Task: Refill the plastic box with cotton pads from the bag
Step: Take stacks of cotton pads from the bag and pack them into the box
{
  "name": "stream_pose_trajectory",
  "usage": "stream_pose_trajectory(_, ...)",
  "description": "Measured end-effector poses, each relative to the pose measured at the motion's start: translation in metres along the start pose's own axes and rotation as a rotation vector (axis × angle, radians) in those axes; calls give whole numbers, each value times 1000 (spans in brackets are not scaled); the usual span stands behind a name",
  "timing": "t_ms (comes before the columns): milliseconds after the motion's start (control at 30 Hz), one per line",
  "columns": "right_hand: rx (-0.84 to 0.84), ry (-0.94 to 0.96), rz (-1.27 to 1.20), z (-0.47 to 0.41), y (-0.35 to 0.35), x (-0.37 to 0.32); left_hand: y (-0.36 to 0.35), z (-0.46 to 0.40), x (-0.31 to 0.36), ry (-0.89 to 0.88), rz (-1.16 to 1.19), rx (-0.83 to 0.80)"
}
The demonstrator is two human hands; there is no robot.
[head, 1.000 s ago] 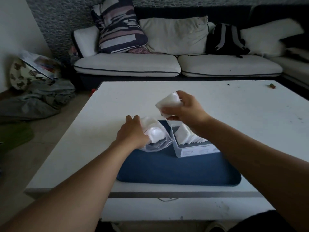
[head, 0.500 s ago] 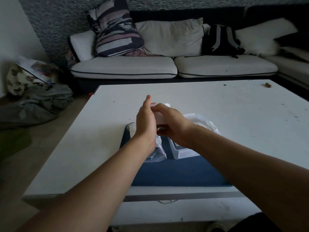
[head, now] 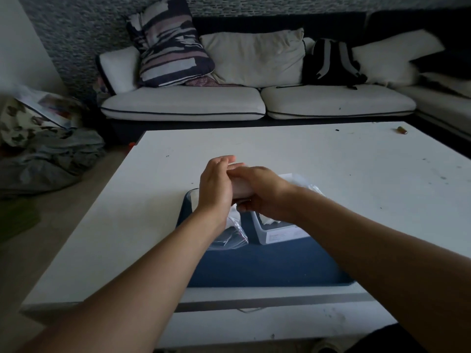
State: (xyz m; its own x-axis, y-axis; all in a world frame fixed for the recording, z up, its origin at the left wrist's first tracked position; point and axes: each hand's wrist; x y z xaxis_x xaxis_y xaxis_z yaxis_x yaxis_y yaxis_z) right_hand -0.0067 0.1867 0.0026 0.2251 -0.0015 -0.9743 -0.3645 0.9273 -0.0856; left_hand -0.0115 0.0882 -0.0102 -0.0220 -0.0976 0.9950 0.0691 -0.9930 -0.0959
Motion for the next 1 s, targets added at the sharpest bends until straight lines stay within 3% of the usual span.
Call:
stream_pose_trajectory(67, 17, 0, 0, 2, 14, -5, 3, -3, -1, -2, -57, -26)
stream_pose_trajectory(233, 494, -93, 321, 2, 61, -8, 17, -9, -15, -189, -616, -161)
stream_pose_trajectory(367, 440, -263, 583, 0, 69, 6, 22, -6, -25, -301, -1052, -407)
stream_pose_trajectory(500, 360, -367, 786, -12, 61, 18, 16, 0, -28, -346, -1159, -611)
stream_pose_trajectory(800, 140, -518, 852, -34, 48, 29, 22, -7, -43, -262, -1257, -737)
stream_pose_trajectory(900, 217, -491, 1001, -35, 47, 35, 21, -8, -41, -266, -1240, -755)
stream_pose_trajectory(1000, 410, -373, 1176, -35, 50, 43, 21, -9, -41, -271, -1224, -789)
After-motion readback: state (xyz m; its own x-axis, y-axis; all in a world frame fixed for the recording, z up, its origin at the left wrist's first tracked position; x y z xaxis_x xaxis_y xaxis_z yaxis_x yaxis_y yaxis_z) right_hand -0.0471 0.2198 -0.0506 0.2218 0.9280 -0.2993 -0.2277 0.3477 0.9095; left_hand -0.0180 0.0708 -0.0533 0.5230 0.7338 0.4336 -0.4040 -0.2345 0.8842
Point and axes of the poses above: each hand's wrist, its own z-axis away from the middle knuckle, its own y-axis out of the back of the hand, x = y × z, and after that the axes turned 7 degrees about -x, right-handed
